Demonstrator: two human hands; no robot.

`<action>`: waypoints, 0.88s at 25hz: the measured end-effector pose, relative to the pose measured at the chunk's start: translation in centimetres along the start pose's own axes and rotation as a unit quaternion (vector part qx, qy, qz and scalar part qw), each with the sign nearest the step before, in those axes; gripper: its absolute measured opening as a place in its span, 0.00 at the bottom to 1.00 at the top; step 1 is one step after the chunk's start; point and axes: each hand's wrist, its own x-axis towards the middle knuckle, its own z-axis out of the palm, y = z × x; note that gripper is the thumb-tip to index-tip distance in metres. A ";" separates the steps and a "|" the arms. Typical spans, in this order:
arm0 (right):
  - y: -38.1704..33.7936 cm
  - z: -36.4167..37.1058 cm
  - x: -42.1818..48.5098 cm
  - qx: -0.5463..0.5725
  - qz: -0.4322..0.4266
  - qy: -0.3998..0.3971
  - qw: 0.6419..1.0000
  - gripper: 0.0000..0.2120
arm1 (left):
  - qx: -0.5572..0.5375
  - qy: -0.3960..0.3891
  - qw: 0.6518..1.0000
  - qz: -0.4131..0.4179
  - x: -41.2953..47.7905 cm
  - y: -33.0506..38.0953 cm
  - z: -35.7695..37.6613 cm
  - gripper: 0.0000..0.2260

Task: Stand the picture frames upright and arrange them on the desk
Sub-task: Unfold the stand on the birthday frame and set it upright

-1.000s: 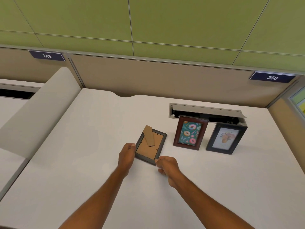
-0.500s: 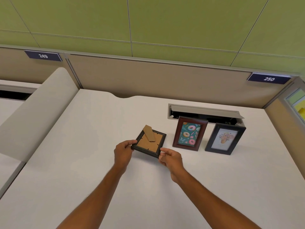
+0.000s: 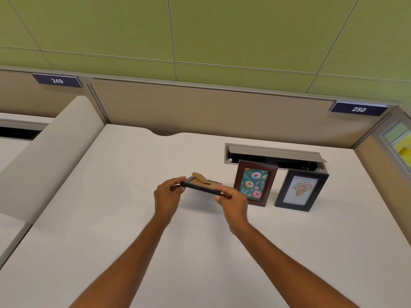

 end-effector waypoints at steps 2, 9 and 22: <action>-0.4 -0.2 0.4 0.001 -0.013 0.007 1.000 0.18 | -0.013 -0.003 1.000 0.012 0.3 0.5 0.0 0.17; -2.1 -1.1 1.3 0.076 -0.035 -0.024 0.996 0.15 | -0.076 -0.030 0.996 0.038 1.2 2.0 -0.6 0.12; -4.7 -1.9 2.4 0.050 -0.003 -0.030 0.998 0.07 | 0.002 -0.129 0.991 -0.022 -0.1 1.3 -0.7 0.18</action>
